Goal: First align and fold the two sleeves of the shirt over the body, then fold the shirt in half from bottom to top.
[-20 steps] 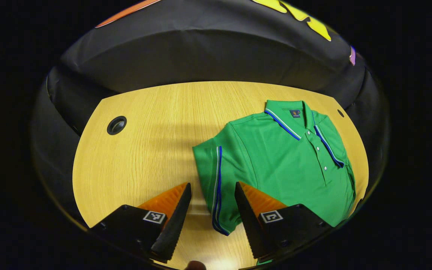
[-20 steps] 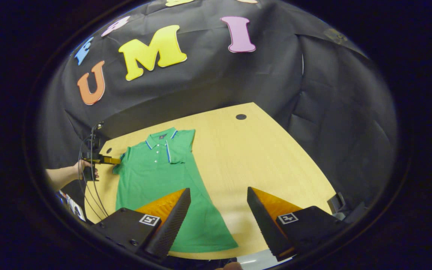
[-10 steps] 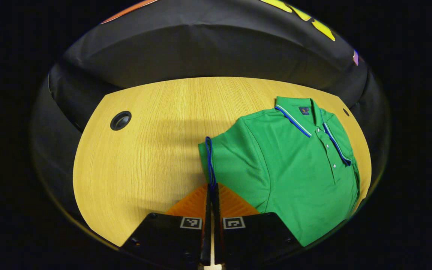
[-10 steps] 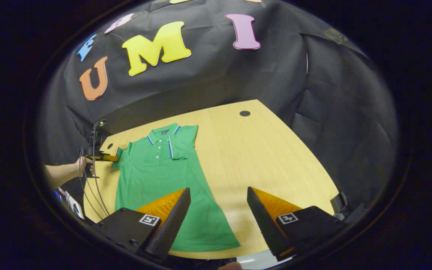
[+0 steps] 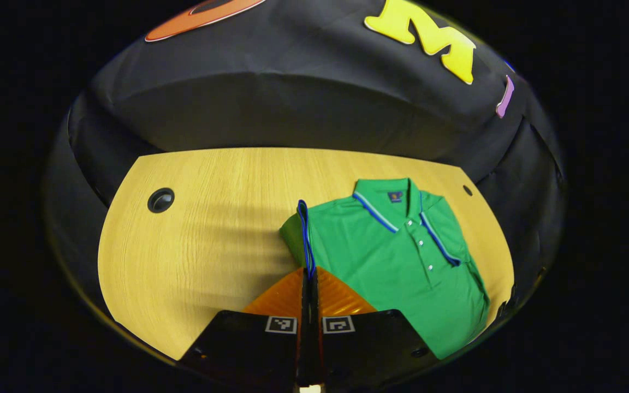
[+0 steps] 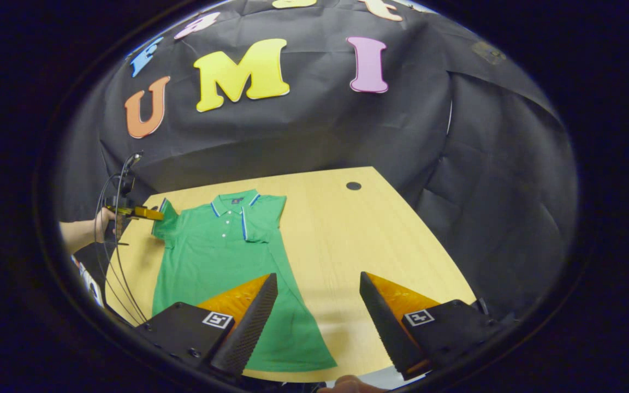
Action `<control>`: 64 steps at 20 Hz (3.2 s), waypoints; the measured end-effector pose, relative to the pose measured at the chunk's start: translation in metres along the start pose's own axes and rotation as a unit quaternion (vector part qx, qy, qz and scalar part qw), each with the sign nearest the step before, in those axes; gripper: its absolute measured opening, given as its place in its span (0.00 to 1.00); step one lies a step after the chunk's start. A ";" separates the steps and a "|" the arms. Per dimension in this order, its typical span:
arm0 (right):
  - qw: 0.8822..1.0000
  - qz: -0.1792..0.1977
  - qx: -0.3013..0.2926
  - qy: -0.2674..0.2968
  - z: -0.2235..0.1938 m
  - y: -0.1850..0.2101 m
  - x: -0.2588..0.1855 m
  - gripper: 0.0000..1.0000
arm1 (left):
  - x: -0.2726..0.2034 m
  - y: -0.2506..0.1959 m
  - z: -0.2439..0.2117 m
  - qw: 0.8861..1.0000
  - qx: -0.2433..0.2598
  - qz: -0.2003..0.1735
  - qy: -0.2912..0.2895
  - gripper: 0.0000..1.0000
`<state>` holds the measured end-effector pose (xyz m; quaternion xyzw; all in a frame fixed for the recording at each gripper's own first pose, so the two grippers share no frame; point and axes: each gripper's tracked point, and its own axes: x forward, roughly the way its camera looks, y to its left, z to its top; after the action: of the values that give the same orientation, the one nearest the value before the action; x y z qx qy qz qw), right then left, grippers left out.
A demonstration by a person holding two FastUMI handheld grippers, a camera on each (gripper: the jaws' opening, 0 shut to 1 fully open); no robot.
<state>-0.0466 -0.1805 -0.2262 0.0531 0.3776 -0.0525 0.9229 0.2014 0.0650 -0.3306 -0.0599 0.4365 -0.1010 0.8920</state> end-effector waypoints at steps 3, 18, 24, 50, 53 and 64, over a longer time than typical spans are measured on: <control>1.000 0.005 0.007 -0.007 -0.001 -0.002 -0.007 0.93 | 0.002 -0.035 0.014 1.000 0.026 -0.008 -0.007 0.03; 0.999 0.039 -0.008 -0.030 0.004 0.015 -0.019 0.93 | 0.003 -0.126 0.000 0.999 0.042 -0.007 -0.028 0.99; 0.992 0.099 -0.063 -0.043 0.020 0.052 -0.010 0.93 | -0.080 -0.115 -0.011 0.997 0.020 0.010 -0.080 0.99; 0.947 0.133 -0.220 0.192 -0.190 -0.005 0.003 0.98 | -0.220 -0.131 -0.364 0.992 0.023 -0.016 0.121 0.99; 0.940 0.136 -0.237 0.203 -0.205 -0.003 0.003 0.98 | -0.215 -0.131 -0.371 0.993 0.020 -0.007 0.118 0.99; 0.936 0.126 -0.242 0.222 -0.223 -0.001 0.024 0.98 | -0.202 -0.120 -0.376 0.988 0.069 0.049 0.131 0.98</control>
<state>-0.1839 -0.1523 -0.4012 -0.1142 0.5649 0.1699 0.7994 -0.2318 -0.0119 -0.3826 0.0373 0.5439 -0.0943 0.8330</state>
